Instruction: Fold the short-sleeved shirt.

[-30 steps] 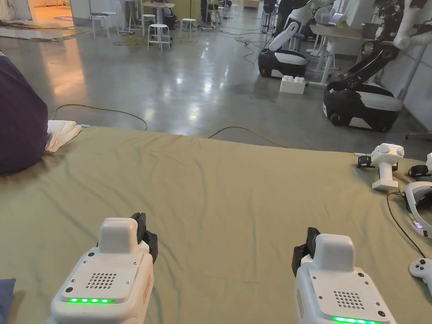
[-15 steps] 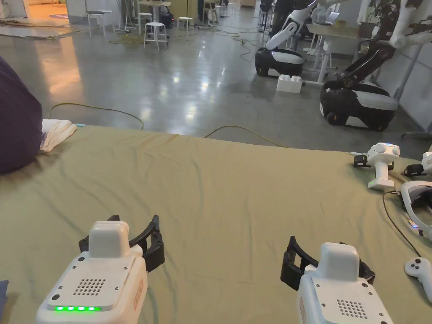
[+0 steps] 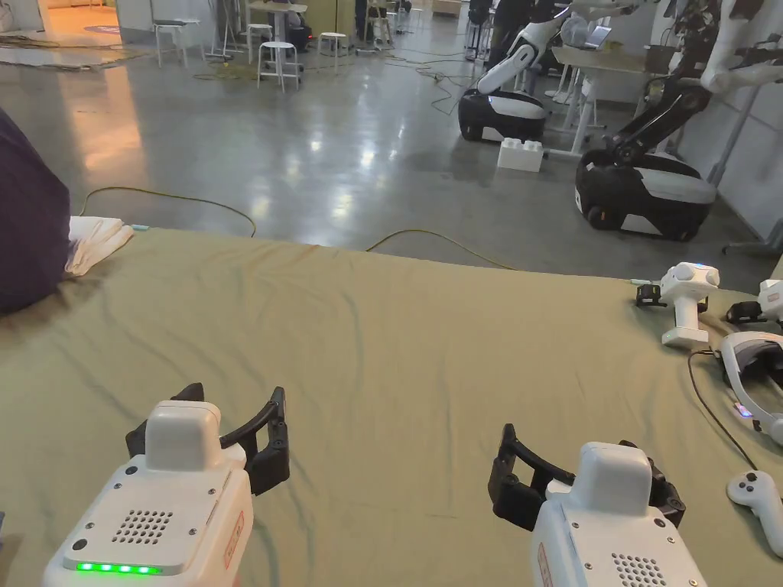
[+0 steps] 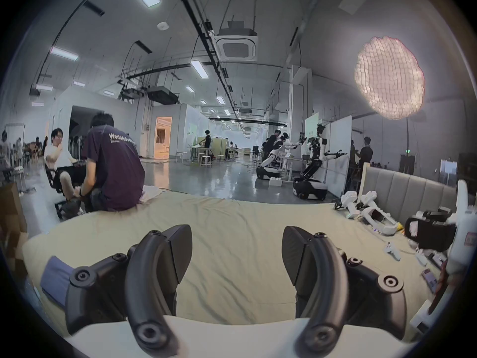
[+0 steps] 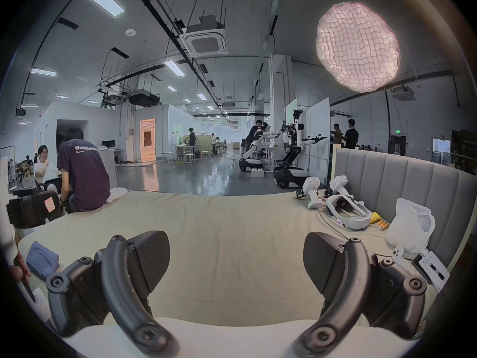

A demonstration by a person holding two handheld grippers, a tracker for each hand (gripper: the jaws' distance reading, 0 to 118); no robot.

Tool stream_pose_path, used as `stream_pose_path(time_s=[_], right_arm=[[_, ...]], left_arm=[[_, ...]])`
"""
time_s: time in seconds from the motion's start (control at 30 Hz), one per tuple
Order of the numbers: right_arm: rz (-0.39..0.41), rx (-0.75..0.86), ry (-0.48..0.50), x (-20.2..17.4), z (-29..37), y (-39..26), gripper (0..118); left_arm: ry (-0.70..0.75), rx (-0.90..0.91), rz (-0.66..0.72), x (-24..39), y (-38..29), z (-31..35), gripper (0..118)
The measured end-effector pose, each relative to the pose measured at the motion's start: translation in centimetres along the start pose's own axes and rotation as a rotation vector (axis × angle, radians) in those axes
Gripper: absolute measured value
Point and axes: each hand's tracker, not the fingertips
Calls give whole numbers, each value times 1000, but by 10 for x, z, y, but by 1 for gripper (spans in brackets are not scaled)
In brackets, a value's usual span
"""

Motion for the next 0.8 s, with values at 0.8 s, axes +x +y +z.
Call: stream_pose_path(time_s=[0.8], right_arm=[[-143, -119, -12, 7, -24, 25, 116]], left_arm=[[70, -67, 80, -22, 7, -3, 79]])
